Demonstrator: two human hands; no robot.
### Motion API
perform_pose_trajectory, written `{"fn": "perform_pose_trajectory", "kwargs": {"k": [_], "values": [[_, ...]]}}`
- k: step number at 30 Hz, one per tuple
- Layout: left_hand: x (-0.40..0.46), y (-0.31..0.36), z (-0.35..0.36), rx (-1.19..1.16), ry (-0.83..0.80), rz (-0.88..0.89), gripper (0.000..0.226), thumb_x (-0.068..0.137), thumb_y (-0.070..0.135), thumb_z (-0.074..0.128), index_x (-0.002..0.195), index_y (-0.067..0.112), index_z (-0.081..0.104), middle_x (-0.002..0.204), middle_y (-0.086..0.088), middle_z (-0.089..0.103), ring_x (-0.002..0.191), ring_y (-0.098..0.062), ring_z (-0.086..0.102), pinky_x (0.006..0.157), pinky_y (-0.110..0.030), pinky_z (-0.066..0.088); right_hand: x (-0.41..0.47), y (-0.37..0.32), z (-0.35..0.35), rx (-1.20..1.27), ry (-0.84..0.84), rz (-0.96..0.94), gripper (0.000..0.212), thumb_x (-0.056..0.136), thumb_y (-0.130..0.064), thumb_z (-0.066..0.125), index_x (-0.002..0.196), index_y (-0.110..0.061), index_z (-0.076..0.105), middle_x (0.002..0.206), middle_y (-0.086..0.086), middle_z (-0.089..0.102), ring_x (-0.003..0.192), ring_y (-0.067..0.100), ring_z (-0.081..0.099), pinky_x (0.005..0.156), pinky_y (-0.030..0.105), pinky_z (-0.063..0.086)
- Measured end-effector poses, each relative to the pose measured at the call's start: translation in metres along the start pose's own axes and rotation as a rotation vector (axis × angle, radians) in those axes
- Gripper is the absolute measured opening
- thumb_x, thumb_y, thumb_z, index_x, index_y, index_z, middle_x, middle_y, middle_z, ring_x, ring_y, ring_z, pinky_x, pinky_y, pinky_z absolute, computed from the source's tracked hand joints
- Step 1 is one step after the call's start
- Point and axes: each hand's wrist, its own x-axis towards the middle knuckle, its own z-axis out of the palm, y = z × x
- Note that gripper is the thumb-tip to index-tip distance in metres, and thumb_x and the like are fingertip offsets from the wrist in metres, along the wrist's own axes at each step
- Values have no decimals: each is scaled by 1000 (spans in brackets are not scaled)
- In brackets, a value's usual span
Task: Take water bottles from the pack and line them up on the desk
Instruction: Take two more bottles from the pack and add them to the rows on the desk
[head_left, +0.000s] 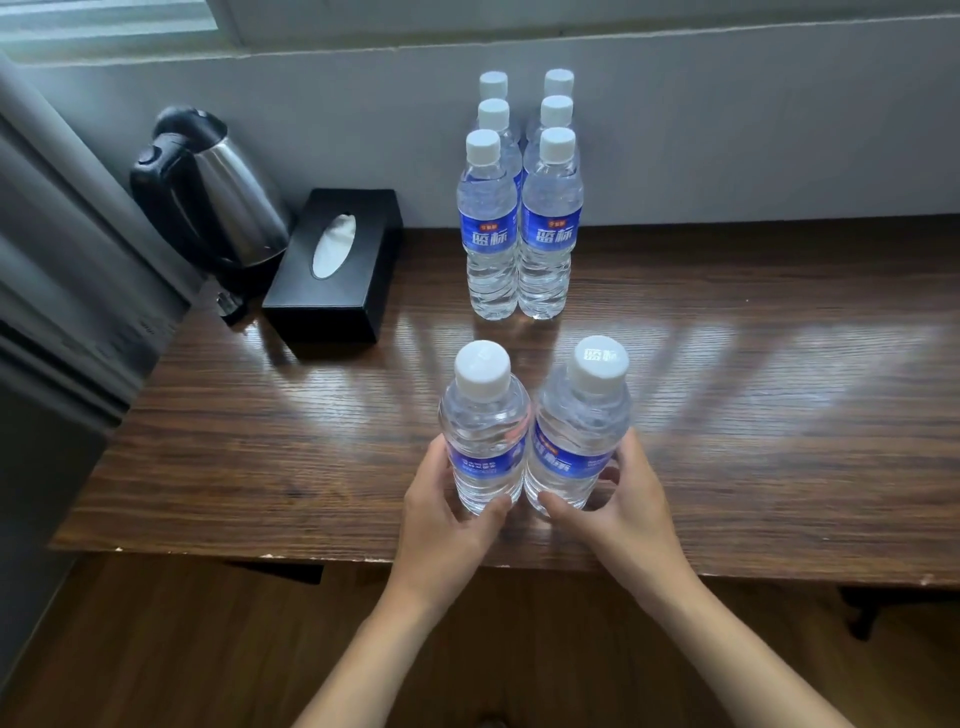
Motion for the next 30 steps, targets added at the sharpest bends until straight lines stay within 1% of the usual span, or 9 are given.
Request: {"fn": "perform_pose_trajectory", "kwargs": {"k": [5,9,14,18,20,22,25,27,30], "values": [[-2,1,4,-31,29,0,53,78,7,82,122,25,57,115,17,69,112,-6,66,90,-14,50,-1,1,-5,21,-66,-26,70,66,-23,82,126,-31,47,117,-29,59,108,-10,57,87,4,43],[-2,-2,5,-15,45,7,56,75,20,82,124,24,57,118,13,68,114,-10,65,95,-23,52,-2,-1,-6,38,-122,-50,69,73,-11,81,121,-43,44,114,-37,58,109,-13,56,84,0,41],[1,-8,6,143,120,-35,71,61,55,84,118,25,55,114,6,62,107,-8,62,88,-23,54,-3,-1,0,33,-55,-23,79,57,-57,83,125,-33,49,117,-19,56,109,-3,58,84,8,47],[2,-6,8,214,121,-43,71,59,63,81,117,30,55,114,7,55,109,-4,57,88,-19,52,-3,2,2,-26,16,-30,76,57,-64,80,117,-29,52,111,-16,55,102,-4,57,79,7,46],[-2,-4,7,130,77,-31,63,66,58,82,118,33,56,116,9,57,112,-6,59,91,-20,52,-3,3,1,-22,8,-32,69,58,-60,82,114,-35,52,110,-16,59,101,-2,59,79,10,48],[-7,-5,4,45,30,-29,54,76,38,83,123,32,57,120,8,63,116,-12,63,94,-25,53,-2,3,-1,-23,-17,-40,60,60,-49,82,111,-40,52,110,-19,61,103,-2,60,81,10,48],[-10,-7,2,32,41,-33,55,78,8,83,125,22,58,118,11,70,113,-8,67,90,-19,54,-1,1,-3,-17,-69,-65,56,67,-27,85,109,-44,52,110,-25,60,104,-8,58,82,2,43],[-9,-7,4,17,84,-64,58,74,8,86,123,19,58,114,8,72,107,-10,70,89,-24,56,-2,0,-4,-5,-93,-69,57,68,-21,84,111,-43,53,111,-26,60,105,-9,57,82,1,42],[-9,-6,7,13,136,-85,62,66,22,91,117,19,56,109,5,73,99,-13,72,84,-35,60,-2,-3,-4,27,-110,-62,54,63,-39,75,113,-42,53,112,-23,61,106,-8,58,82,2,42]]}}
